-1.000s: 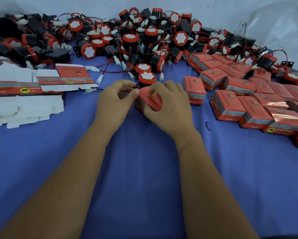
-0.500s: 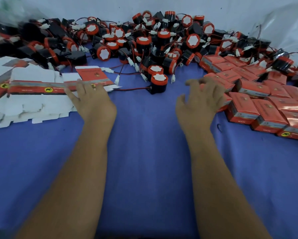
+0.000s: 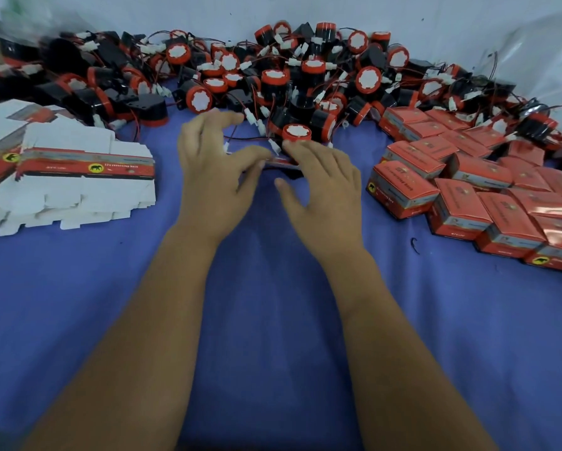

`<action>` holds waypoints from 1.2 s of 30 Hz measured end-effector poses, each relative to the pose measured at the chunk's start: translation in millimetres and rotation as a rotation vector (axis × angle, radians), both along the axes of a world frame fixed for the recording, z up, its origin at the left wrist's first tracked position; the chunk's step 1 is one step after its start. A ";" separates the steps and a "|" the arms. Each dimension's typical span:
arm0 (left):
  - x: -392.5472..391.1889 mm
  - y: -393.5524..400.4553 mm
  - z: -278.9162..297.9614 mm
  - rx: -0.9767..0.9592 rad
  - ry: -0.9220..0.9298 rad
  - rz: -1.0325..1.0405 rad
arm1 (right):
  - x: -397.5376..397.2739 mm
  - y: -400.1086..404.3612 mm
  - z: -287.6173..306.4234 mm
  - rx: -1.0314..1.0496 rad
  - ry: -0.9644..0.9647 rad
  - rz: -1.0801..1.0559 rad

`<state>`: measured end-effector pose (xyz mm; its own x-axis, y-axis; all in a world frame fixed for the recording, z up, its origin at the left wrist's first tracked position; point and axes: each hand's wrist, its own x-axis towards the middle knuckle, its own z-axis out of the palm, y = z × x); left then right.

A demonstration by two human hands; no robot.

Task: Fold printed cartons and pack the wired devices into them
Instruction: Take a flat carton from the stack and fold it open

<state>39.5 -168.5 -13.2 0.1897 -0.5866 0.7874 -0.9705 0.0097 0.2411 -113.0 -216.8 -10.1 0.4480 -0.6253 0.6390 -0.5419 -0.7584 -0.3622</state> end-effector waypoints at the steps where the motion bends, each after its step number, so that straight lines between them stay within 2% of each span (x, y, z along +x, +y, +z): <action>1: -3.5 -1.4 -0.5 -0.031 -0.023 -0.019 | -1.2 -1.1 0.7 -0.047 0.034 -0.036; 3: -9.4 -4.7 -1.1 -0.107 -0.040 -0.051 | -1.6 -1.9 2.0 -0.030 0.108 -0.088; 5: -15.4 -6.3 -0.7 -0.164 0.030 -0.137 | -1.2 -1.4 1.9 0.031 0.140 -0.091; 8: -19.1 -4.9 2.0 -0.176 0.402 -0.342 | -1.6 3.5 3.0 0.092 0.011 0.009; 10: -16.4 -4.1 3.7 -0.117 0.555 -0.359 | -1.9 4.9 4.0 0.155 -0.087 0.069; 14: -15.9 -4.5 1.3 0.020 0.555 -0.372 | 2.4 5.0 4.4 0.334 -0.191 0.094; 17: -25.7 -4.9 3.1 0.033 0.617 -0.376 | 1.7 4.6 5.0 0.465 -0.297 0.136; 21: -27.3 -2.6 5.2 -0.021 0.618 -0.441 | -3.0 1.6 8.2 0.703 -0.441 0.366; 24: -21.0 -0.8 5.4 0.109 0.636 -0.478 | -5.7 -1.9 11.7 0.881 -0.547 0.400; 28: -21.8 -3.5 2.0 0.281 0.674 -0.561 | -9.8 -9.4 7.0 0.995 -0.645 0.332; 30: -23.6 -7.6 -2.2 0.347 0.576 -0.468 | -12.4 -13.3 3.0 1.011 -0.658 0.344; 33: -27.8 -8.7 -4.5 0.484 0.440 -0.151 | -16.7 -17.6 0.6 0.950 -0.598 0.335; 36: -29.6 -6.5 -4.5 0.528 0.347 -0.102 | -18.9 -18.8 0.4 0.925 -0.607 0.371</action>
